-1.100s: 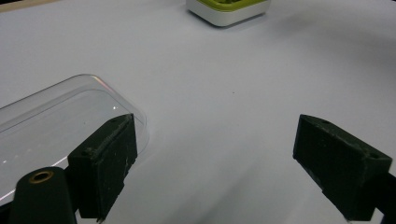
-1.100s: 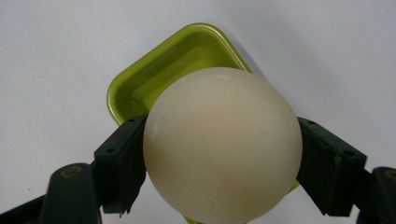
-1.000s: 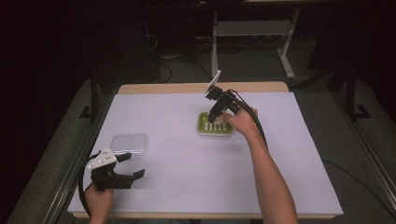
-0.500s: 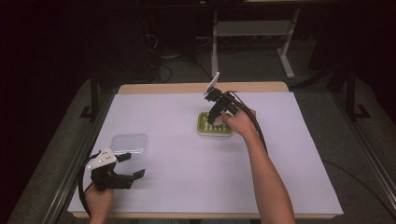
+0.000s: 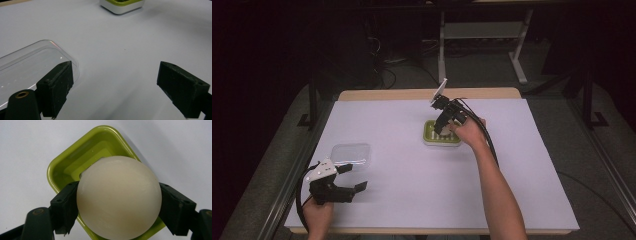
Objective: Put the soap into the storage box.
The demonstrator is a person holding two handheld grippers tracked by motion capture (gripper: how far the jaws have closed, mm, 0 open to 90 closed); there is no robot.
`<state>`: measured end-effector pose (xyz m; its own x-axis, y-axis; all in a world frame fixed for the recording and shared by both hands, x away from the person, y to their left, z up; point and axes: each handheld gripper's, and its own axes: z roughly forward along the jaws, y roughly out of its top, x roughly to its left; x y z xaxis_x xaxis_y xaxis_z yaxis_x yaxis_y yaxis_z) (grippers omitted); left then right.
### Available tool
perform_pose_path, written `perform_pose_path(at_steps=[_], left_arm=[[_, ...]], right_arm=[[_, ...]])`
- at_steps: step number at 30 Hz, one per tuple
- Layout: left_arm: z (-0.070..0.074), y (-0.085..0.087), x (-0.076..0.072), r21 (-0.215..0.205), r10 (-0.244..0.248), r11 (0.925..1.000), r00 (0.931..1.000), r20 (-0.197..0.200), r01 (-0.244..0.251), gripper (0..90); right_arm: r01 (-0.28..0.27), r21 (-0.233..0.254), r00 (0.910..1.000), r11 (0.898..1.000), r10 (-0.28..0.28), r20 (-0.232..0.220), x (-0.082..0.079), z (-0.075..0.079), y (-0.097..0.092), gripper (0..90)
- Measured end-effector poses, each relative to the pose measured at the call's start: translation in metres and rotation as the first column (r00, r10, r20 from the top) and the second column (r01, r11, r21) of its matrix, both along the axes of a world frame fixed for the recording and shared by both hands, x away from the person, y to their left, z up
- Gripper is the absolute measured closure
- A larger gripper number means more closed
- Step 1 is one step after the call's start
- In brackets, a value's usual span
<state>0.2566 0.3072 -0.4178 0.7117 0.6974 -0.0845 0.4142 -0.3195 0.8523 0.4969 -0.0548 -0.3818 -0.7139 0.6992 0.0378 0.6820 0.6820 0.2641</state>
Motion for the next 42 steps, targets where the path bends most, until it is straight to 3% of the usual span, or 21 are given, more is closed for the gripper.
perform_pose_path(at_steps=[10, 21, 24, 28, 42], left_arm=[[0.0, 0.0, 0.0, -0.003, -0.001, 1.0, 1.0, 0.002, 0.001, 12.9], [0.0, 0.0, 0.0, -0.004, 0.0, 1.0, 1.0, 0.002, 0.0, 12.9], [0.0, 0.0, 0.0, -0.004, -0.001, 1.0, 1.0, 0.002, 0.001, 12.9], [0.0, 0.0, 0.0, -0.005, 0.001, 1.0, 1.0, 0.001, -0.001, 12.9], [0.0, 0.0, 0.0, -0.002, -0.003, 1.0, 1.0, 0.002, 0.003, 12.9]], right_arm=[[0.023, -0.001, 0.9996, 1.0, -0.023, -0.016, 0.0, -0.002, 0.0, 23.2], [0.004, -0.007, 0.9998, 1.0, -0.004, -0.018, 0.002, -0.008, 0.0, 23.2], [0.025, -0.008, 0.9991, 1.0, -0.025, -0.034, 0.001, -0.009, 0.0, 23.3], [0.02, -0.007, 0.9996, 1.0, -0.02, -0.022, 0.001, -0.012, -0.002, 23.2], [0.017, 0.002, 0.999, 1.0, -0.017, -0.042, 0.001, -0.017, -0.003, 23.2]])
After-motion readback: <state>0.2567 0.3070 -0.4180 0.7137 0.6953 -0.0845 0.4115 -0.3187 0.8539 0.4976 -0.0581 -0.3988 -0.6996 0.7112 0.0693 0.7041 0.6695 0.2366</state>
